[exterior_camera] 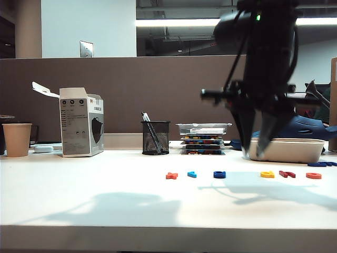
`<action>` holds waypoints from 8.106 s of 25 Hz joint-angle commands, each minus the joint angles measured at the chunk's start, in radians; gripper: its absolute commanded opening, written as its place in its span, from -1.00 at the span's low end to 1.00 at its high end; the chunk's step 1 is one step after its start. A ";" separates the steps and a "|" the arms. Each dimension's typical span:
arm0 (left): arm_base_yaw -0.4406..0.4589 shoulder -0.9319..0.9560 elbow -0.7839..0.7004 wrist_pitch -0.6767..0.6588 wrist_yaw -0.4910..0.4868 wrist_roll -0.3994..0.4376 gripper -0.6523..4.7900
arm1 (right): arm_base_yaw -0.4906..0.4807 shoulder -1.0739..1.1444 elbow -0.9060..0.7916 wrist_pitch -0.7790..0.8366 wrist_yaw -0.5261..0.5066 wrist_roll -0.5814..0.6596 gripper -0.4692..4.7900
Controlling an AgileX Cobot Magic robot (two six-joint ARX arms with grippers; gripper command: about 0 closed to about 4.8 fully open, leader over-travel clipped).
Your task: Select the appropriate letters from the row of letter magnets placed on the table to arrange into the word "dog".
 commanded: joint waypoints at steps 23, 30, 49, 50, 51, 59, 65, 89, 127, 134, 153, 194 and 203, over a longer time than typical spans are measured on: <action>-0.002 -0.003 0.005 0.010 -0.006 0.004 -0.77 | -0.167 0.170 0.074 0.089 -0.022 -0.085 -0.02; 0.000 -0.003 0.005 0.010 -0.005 0.004 -0.77 | -0.167 0.195 0.075 0.116 -0.024 -0.072 -0.02; -0.001 -0.003 0.005 0.010 -0.006 0.004 -0.77 | -0.166 0.251 0.075 0.077 -0.024 -0.072 -0.07; -0.001 -0.003 0.005 0.010 -0.006 0.004 -0.77 | -0.166 0.251 0.075 0.077 -0.024 -0.072 -0.08; -0.001 -0.003 0.005 0.010 -0.006 0.004 -0.77 | -0.166 0.251 0.075 0.077 -0.024 -0.072 -0.19; -0.001 -0.003 0.005 0.010 -0.006 0.004 -0.77 | -0.166 0.251 0.075 0.078 -0.024 -0.072 -0.43; -0.001 -0.003 0.005 0.010 -0.006 0.004 -0.77 | -0.158 0.250 0.075 0.053 -0.085 -0.072 -0.51; -0.001 -0.003 0.005 0.010 -0.006 0.004 -0.77 | -0.034 0.200 0.074 -0.104 -0.133 -0.067 -0.50; -0.001 -0.003 0.005 0.010 -0.006 0.004 -0.77 | 0.158 0.179 0.076 0.063 -0.129 0.153 -0.15; -0.001 -0.003 0.005 0.010 -0.006 0.004 -0.77 | 0.154 0.132 0.078 0.056 -0.114 0.152 -0.15; -0.001 -0.003 0.005 0.010 -0.006 0.004 -0.77 | -0.187 0.069 0.082 -0.066 0.072 -0.085 -0.15; -0.001 -0.003 0.005 0.010 -0.006 0.004 -0.77 | -0.370 0.181 0.081 -0.005 -0.027 -0.230 -0.05; -0.001 -0.003 0.005 0.010 -0.006 0.004 -0.77 | -0.377 0.182 0.081 0.005 -0.055 -0.230 -0.05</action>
